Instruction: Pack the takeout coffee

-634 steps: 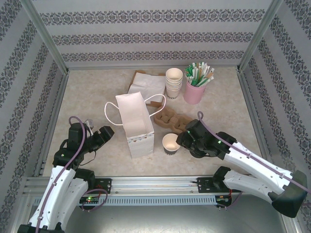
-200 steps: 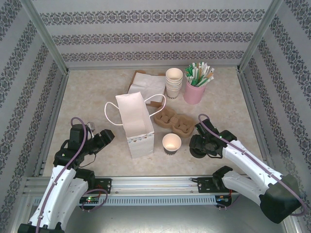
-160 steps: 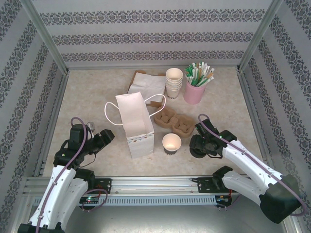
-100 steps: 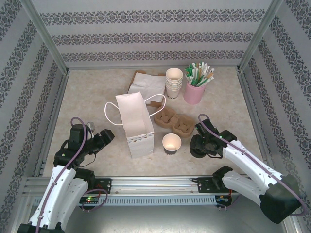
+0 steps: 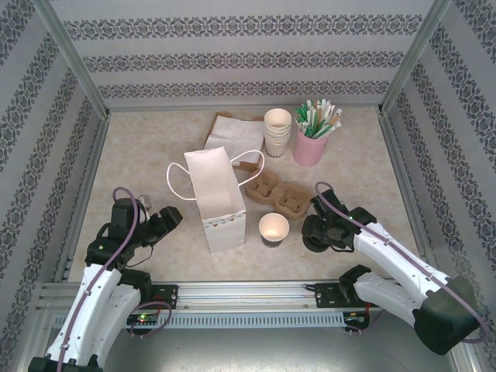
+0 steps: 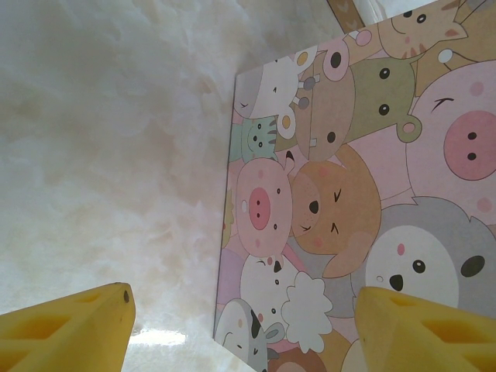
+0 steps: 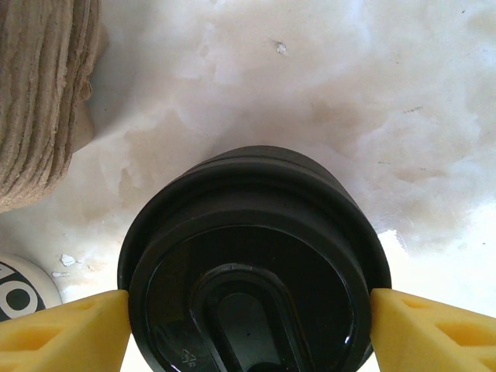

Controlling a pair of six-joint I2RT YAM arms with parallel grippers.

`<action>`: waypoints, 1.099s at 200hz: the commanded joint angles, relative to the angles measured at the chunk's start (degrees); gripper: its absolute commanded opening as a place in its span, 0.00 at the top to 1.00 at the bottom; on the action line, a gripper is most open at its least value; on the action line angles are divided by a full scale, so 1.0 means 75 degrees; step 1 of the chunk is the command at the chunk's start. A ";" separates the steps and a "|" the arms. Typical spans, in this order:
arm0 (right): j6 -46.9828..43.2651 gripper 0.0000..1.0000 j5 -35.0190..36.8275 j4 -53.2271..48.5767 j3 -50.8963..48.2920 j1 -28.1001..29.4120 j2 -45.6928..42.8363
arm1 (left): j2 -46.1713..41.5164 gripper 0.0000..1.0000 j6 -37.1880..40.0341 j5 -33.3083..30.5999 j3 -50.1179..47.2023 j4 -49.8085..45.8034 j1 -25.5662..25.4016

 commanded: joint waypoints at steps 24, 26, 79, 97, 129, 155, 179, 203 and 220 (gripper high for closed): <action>-0.0021 0.20 0.0161 0.0050 -0.0124 -0.0040 0.0070 | -0.0082 0.24 -0.0100 -0.0065 -0.0040 -0.0171 -0.0100; -0.0024 0.20 0.0159 0.0049 -0.0115 -0.0040 0.0070 | -0.0073 0.24 -0.0105 -0.0066 -0.0044 -0.0173 -0.0097; -0.0033 0.23 0.0158 0.0093 -0.0165 -0.0040 0.0064 | -0.0055 0.24 -0.0111 -0.0051 -0.0039 -0.0147 -0.0100; -0.0032 0.25 0.0156 0.0044 -0.0135 -0.0040 0.0048 | -0.0058 0.24 -0.0121 -0.0048 -0.0039 -0.0148 -0.0098; -0.0079 0.33 0.0211 -0.0236 0.0013 -0.0045 -0.0109 | -0.0059 0.24 -0.0118 -0.0051 -0.0035 -0.0161 -0.0098; -0.0115 0.32 0.0239 -0.0559 0.0240 -0.0040 -0.0379 | -0.0058 0.24 -0.0117 -0.0056 -0.0043 -0.0166 -0.0100; -0.0225 0.33 0.0207 -0.0885 0.0521 -0.0046 -0.0616 | -0.0070 0.24 -0.0099 -0.0069 -0.0025 -0.0184 -0.0094; -0.0308 0.33 0.0142 -0.1056 0.0758 -0.0040 -0.0795 | -0.0057 0.24 -0.0121 -0.0083 -0.0045 -0.0121 -0.0100; -0.0301 0.33 0.0153 -0.1181 0.0894 -0.0042 -0.0856 | -0.0057 0.24 -0.0143 -0.0073 -0.0061 -0.0089 -0.0099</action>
